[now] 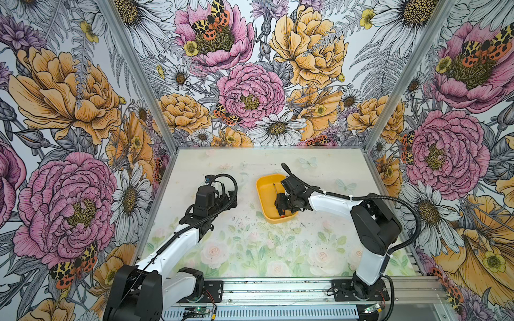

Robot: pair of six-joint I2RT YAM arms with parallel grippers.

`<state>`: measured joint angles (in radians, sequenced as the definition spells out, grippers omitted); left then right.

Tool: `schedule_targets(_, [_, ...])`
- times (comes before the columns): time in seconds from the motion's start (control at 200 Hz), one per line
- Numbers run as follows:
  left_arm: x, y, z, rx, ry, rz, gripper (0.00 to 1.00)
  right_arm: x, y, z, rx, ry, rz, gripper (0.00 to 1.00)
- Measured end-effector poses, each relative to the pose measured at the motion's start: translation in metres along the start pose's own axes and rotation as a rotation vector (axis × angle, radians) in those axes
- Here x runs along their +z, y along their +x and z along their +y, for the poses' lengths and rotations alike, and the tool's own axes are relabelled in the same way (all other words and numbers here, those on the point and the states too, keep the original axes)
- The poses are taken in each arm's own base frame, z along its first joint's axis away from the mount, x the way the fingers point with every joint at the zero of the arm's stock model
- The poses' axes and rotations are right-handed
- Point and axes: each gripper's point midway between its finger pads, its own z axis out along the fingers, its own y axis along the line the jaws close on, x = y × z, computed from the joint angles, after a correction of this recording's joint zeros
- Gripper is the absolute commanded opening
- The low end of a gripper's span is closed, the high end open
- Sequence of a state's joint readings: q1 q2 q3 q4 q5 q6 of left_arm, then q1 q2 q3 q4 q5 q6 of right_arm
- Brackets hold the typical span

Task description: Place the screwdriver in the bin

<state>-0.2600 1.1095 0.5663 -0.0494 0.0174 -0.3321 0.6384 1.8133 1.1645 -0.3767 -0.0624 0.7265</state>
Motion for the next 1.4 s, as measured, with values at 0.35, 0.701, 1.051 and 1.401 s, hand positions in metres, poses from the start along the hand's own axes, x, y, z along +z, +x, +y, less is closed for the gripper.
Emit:
schedule_targets(0.35, [0.002, -0.008, -0.005, 0.034, 0.005, -0.003, 0.99, -0.065, -0.035, 0.027, -0.181, -0.049, -0.126, 0.60])
schedule_targets(0.701, [-0.007, -0.048, -0.001, 0.184, -0.069, -0.118, 0.99, -0.194, -0.093, -0.048, -0.405, 0.111, -0.525, 0.62])
schedule_targets(1.051, [-0.014, -0.083, 0.041, 0.242, -0.196, -0.332, 0.99, -0.194, -0.089, -0.195, -0.267, 0.364, -0.659, 0.62])
schedule_targets(1.401, [-0.004, -0.081, 0.092, 0.237, -0.295, -0.392, 0.99, -0.150, -0.072, -0.259, -0.153, 0.424, -0.753, 0.64])
